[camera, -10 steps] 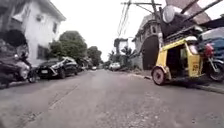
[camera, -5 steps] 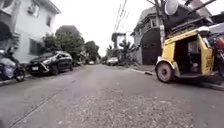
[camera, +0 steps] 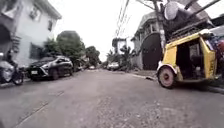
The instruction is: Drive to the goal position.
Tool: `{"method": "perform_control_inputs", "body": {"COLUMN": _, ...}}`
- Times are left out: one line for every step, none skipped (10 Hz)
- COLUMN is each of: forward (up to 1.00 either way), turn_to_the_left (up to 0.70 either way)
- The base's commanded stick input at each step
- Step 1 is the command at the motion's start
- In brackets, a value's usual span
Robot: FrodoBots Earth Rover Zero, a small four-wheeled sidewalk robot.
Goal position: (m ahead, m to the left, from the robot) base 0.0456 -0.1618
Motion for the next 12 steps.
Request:
{"method": "perform_control_inputs", "body": {"forward": 1.00, "turn_to_the_left": 0.00}}
{"method": "perform_control_inputs", "body": {"forward": 1.00, "turn_to_the_left": 0.00}}
{"method": "perform_control_inputs", "body": {"forward": 1.00, "turn_to_the_left": 0.00}}
{"method": "perform_control_inputs", "body": {"forward": 1.00, "turn_to_the_left": 0.00}}
{"method": "perform_control_inputs", "body": {"forward": 1.00, "turn_to_the_left": 0.00}}
{"method": "perform_control_inputs", "body": {"forward": 1.00, "turn_to_the_left": 0.00}}
{"method": "perform_control_inputs", "body": {"forward": 1.00, "turn_to_the_left": 0.00}}
{"method": "perform_control_inputs", "body": {"forward": 1.00, "turn_to_the_left": 0.00}}
{"method": "perform_control_inputs", "body": {"forward": 1.00, "turn_to_the_left": 0.00}}
{"method": "perform_control_inputs", "body": {"forward": 1.00, "turn_to_the_left": 0.00}}
{"method": "perform_control_inputs", "body": {"forward": 1.00, "turn_to_the_left": 0.00}}
{"method": "perform_control_inputs", "body": {"forward": 1.00, "turn_to_the_left": 0.00}}
